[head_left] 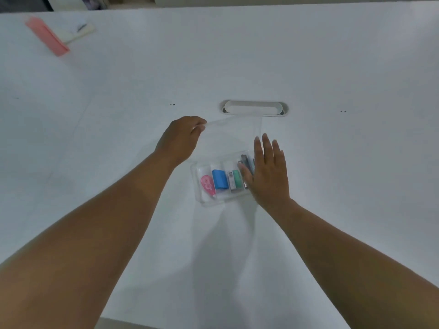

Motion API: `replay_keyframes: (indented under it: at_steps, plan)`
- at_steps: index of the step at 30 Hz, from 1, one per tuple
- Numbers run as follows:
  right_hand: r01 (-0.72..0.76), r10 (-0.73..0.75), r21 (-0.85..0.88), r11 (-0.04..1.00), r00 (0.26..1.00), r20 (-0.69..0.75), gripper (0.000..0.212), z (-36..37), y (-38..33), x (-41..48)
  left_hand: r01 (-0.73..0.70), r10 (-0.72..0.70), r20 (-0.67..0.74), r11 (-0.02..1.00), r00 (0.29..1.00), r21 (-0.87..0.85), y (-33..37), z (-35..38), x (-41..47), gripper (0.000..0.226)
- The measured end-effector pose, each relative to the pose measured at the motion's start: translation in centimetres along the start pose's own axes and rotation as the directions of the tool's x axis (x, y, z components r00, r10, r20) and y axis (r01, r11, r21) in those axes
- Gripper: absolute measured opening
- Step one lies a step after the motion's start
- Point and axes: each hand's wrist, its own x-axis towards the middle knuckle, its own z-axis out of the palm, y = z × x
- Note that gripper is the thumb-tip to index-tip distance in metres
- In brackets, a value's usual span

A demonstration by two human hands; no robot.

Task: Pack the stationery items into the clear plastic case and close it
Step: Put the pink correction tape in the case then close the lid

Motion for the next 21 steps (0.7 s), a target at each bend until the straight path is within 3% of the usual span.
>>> replay_keyframes:
  at_steps: [2,5,12,21]
  plan:
    - [0.109,-0.109,-0.005,0.994,0.988,-0.107,0.06,-2.5,0.1,2.1,-0.022,0.022,0.01,1.0,1.0,0.009,0.1,-0.2,-0.9,0.029]
    - [0.212,-0.203,0.059,0.976,0.971,-0.128,0.046,-6.1,-0.5,5.3,-0.029,0.028,0.017,0.999,0.999,0.033,0.4,-0.2,-1.6,0.029]
    - [0.09,-0.12,0.213,0.973,0.984,0.132,0.029,-7.8,-1.2,7.6,0.005,-0.005,0.013,0.999,1.0,0.047,0.8,0.0,-2.9,0.03]
    - [0.177,-0.184,0.077,0.981,0.978,0.098,0.023,-7.7,-0.8,5.7,0.01,-0.01,-0.007,0.999,1.0,0.035,1.7,0.2,-4.2,0.029]
